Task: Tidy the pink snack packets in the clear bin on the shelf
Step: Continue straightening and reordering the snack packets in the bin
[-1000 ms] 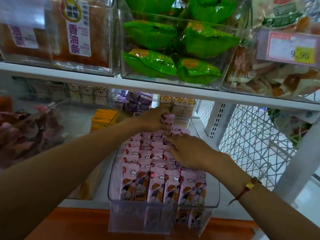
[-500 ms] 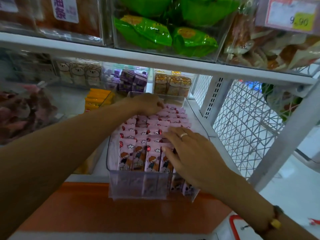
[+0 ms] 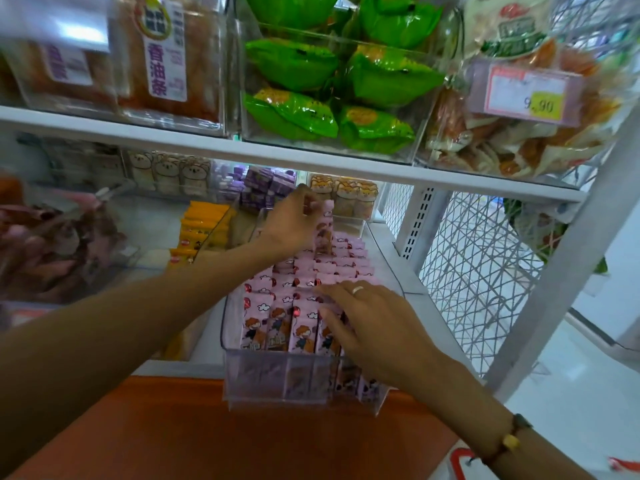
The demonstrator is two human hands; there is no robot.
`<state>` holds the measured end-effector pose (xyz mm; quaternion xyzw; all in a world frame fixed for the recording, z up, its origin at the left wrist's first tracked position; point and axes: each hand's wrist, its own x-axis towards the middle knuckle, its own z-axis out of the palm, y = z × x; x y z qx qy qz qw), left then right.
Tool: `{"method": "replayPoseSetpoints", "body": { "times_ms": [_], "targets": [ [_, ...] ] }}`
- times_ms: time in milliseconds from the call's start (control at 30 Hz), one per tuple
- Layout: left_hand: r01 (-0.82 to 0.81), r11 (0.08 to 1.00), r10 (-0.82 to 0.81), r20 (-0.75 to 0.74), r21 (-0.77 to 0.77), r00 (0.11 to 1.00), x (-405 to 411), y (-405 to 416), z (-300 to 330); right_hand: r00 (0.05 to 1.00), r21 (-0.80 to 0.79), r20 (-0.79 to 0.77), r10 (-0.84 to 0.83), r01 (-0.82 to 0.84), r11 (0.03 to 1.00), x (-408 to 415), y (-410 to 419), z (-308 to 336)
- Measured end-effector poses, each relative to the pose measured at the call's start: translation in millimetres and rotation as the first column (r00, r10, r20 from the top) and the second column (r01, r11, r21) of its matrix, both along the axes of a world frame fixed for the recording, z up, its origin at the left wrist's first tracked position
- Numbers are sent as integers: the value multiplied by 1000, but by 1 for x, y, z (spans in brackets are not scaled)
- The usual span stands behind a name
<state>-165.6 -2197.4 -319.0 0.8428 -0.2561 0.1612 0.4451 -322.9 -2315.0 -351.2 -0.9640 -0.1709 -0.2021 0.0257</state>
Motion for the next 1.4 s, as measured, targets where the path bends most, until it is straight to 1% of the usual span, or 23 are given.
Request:
{"method": "replayPoseSetpoints", "body": {
  "times_ms": [33, 67, 133, 200, 300, 333, 400, 467, 500, 533, 633, 667, 733, 800, 900, 933, 1000, 1033, 1133, 1233, 1267, 1333, 1400],
  "targets": [
    [-8, 992, 5, -28, -123, 1000, -10, 4, 1, 1000, 27, -5, 3, -2, 1000, 1, 0, 2],
    [-24, 974, 14, -46, -225, 999, -21, 8, 1, 1000, 100, -5, -12, 13, 995, 1, 1, 5],
    [-62, 931, 44, -59, -359, 997, -42, 18, 1, 997, 326, 22, -74, 63, 943, 4, 4, 13],
    [-80, 880, 43, -89, -469, 995, -60, 27, 1, 992, 471, 3, -125, 109, 876, 7, 10, 22],
    [-53, 808, -33, -135, -587, 990, -85, 38, 6, 983, 584, -177, -38, 136, 800, 13, 24, 33],
    [-31, 794, -70, -141, -607, 988, -94, 41, 6, 981, 616, -193, 5, 118, 779, 14, 30, 35],
    [34, 778, -156, -141, -628, 978, -109, 49, 4, 990, 641, -140, 33, 66, 764, 12, 38, 34],
    [94, 774, -218, -123, -626, 968, -117, 58, 1, 997, 657, -69, 31, 22, 753, 8, 42, 31],
    [116, 784, -232, -115, -609, 966, -118, 61, -1, 998, 694, -52, 35, 11, 720, 6, 41, 30],
    [131, 807, -237, -112, -576, 965, -118, 65, -2, 998, 758, -50, 41, 11, 652, 4, 40, 29],
    [166, 884, -230, -97, -437, 968, -119, 70, -9, 995, 920, -87, 48, 62, 386, -1, 34, 29],
    [198, 887, -263, -103, -418, 959, -122, 70, -10, 991, 944, -117, 61, 92, 318, -2, 33, 28],
    [258, 897, -315, -108, -359, 943, -127, 67, -13, 982, 964, -166, 94, 142, 223, -4, 33, 25],
    [246, 934, -264, -38, -258, 964, -131, 62, -16, 977, 971, -180, 111, 158, 178, -4, 35, 24],
    [203, 946, -195, 58, -253, 979, -132, 61, -15, 965, 967, -219, 145, 194, 167, -3, 35, 24],
    [206, 944, -197, 61, -260, 979, -132, 62, -14, 954, 970, -222, 204, 195, 144, -3, 35, 26],
    [215, 937, -218, 23, -274, 976, -131, 62, -14, 923, 983, -183, 340, 177, 49, -3, 35, 27],
    [217, 937, -226, -1, -275, 974, -130, 63, -14, 917, 985, -167, 363, 171, 21, -4, 34, 28],
    [204, 958, -214, -26, -203, 977, -126, 64, -18, 950, 985, -169, 263, 168, 27, -4, 32, 27],
    [180, 980, -176, 46, -87, 983, -124, 62, -22, 981, 991, -130, 141, 131, 1, -5, 32, 26],
    [173, 982, -169, 61, -78, 984, -124, 61, -24, 989, 994, -110, 103, 109, 14, -6, 33, 26],
    [165, 978, -158, 68, -124, 985, -124, 60, -23, 993, 993, -94, 65, 89, 73, -6, 34, 26],
    [186, 965, -182, 38, -185, 983, -123, 62, -19, 992, 988, -105, 70, 96, 122, -6, 35, 27]
  ]
}}
